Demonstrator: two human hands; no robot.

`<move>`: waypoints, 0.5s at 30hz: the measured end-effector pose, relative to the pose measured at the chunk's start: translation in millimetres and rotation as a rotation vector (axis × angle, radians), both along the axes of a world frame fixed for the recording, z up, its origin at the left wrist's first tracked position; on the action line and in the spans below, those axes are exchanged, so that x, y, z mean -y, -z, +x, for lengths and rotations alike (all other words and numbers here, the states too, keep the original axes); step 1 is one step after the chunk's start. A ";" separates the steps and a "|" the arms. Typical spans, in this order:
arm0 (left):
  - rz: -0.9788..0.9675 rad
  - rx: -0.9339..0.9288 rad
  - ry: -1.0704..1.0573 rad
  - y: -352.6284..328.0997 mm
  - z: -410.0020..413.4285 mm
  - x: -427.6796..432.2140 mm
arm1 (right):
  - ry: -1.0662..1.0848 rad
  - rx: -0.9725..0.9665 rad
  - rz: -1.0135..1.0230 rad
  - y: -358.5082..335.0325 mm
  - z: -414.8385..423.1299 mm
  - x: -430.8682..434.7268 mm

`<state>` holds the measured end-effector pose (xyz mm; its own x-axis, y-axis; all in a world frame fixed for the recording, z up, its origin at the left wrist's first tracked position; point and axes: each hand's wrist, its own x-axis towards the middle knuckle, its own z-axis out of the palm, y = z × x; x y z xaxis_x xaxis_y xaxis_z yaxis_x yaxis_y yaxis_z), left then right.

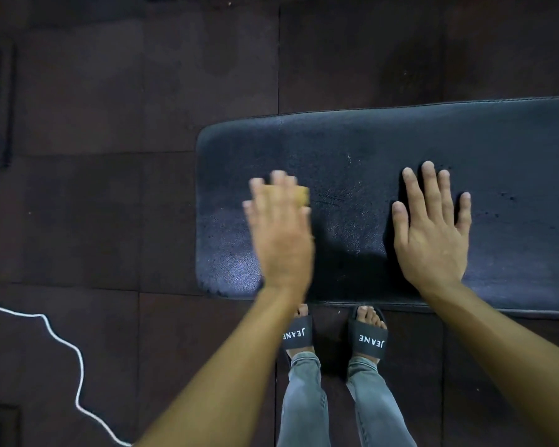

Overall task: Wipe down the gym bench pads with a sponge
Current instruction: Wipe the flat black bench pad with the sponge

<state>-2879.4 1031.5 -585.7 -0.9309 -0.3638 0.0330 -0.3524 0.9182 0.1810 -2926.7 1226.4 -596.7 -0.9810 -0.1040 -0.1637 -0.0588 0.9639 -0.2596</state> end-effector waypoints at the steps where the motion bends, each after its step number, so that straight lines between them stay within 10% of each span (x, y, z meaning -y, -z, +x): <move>1: 0.014 -0.006 0.138 -0.1 -0.9 -24.8 | -0.005 -0.004 -0.004 0.6 0.2 -0.8; 5: -0.019 0.007 0.464 0.1 -14.2 -29.4 | -0.030 -0.006 -0.013 0.9 -0.7 -3.8; 10: 0.100 -0.041 -0.368 1.2 17.5 83.4 | -0.028 0.009 -0.029 -0.7 -0.4 -0.9; 15: 0.137 -0.028 -0.415 -1.5 50.8 13.7 | -0.032 0.036 -0.038 -3.0 -1.5 -4.3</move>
<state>-2828.6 1017.8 -584.2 -0.7046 -0.7093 -0.0189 -0.6795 0.6667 0.3063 -2928.3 1230.7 -593.7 -0.9706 -0.1420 -0.1943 -0.0794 0.9511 -0.2985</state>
